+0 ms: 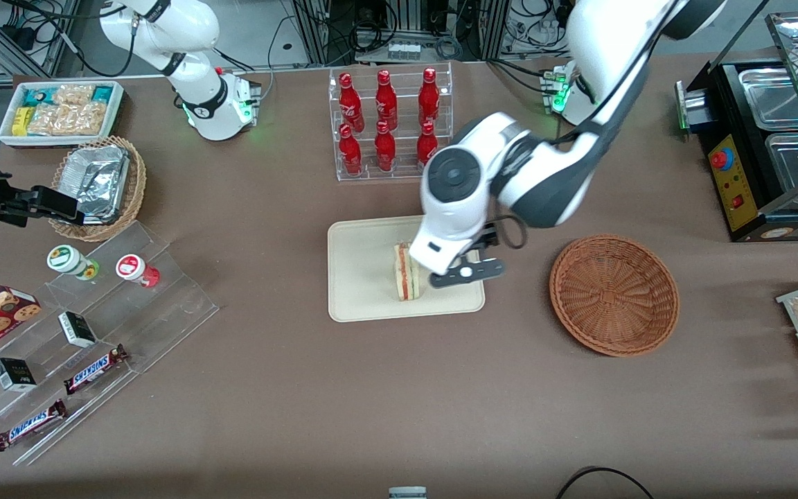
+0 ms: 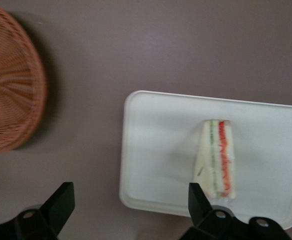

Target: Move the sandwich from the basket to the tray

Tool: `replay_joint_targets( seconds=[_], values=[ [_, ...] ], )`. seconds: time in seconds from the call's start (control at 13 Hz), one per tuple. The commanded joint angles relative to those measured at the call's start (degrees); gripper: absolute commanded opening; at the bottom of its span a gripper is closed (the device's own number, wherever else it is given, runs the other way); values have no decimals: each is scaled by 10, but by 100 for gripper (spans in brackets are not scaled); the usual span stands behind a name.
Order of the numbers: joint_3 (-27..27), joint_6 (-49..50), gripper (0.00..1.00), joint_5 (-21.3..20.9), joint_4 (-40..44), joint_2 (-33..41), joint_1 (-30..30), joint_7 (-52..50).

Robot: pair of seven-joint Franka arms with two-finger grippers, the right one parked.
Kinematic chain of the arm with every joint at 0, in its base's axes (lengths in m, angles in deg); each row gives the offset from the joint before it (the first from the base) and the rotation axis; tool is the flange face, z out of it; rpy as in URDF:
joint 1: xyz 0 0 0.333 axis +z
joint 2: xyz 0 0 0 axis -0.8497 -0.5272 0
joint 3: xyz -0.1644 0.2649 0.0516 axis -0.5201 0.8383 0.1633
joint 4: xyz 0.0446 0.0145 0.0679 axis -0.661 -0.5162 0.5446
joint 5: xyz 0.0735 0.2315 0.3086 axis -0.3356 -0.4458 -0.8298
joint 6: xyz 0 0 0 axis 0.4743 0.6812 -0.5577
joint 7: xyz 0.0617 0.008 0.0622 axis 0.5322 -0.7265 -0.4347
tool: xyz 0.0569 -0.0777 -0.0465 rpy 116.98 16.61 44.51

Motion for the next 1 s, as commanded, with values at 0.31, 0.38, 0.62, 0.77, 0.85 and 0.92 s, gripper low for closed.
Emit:
replay_joint_targets(
  seconds=[0.31,0.38,0.62,0.77,0.85,0.92],
  values=[
    [-2,59,100,75,-139,203,205,236],
    [0,57,100,76,-155,220,216,245],
    [1,58,100,79,-164,239,249,283],
    [2,59,100,102,-174,264,292,331],
    [3,62,100,104,-182,278,313,365],
    [16,62,100,104,-192,292,319,392]
  ],
)
